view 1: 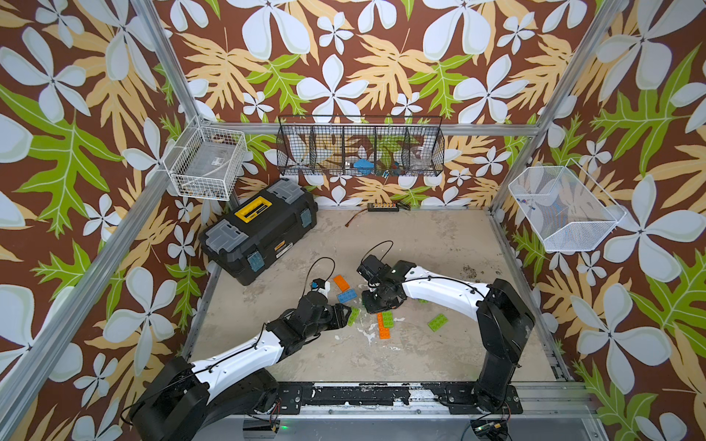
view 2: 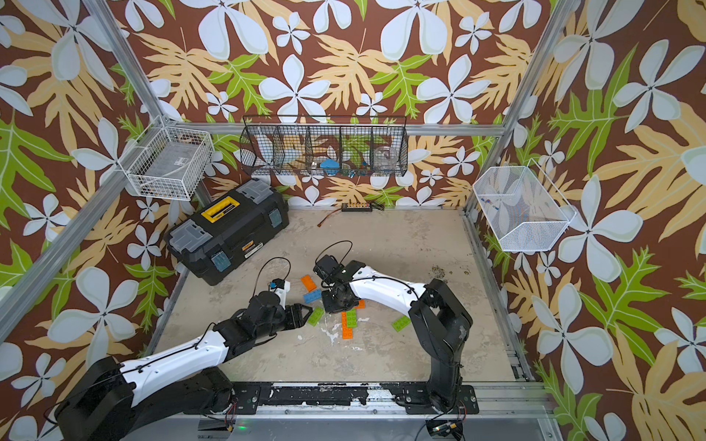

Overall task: Assemble a small pinwheel with lego
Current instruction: Adjust the lego brick at the center of the board.

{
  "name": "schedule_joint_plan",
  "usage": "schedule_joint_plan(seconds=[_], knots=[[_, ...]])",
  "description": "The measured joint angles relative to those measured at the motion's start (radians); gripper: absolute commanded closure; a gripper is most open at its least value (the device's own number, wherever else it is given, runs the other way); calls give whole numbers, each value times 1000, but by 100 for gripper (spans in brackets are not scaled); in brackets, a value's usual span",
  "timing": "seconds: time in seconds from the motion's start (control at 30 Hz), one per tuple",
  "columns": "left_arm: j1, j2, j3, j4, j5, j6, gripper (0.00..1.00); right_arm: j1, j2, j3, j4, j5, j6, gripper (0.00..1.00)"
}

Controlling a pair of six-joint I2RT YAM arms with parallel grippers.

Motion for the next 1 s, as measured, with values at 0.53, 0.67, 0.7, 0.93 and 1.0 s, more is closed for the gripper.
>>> schedule_joint_plan(seconds=[0.53, 0.67, 0.7, 0.93, 1.0], knots=[[14, 20, 47, -65, -8, 20, 41, -23, 158, 151, -16, 34, -80, 90], [17, 3, 37, -72, -15, 20, 41, -24, 186, 162, -27, 51, -80, 90], [17, 1, 35, -75, -16, 20, 41, -24, 192, 164, -28, 51, -80, 90], [19, -7, 34, -80, -23, 20, 41, -35, 229, 208, -35, 48, -86, 90], [20, -13, 32, -80, -23, 20, 41, -40, 248, 235, -36, 47, -98, 90]])
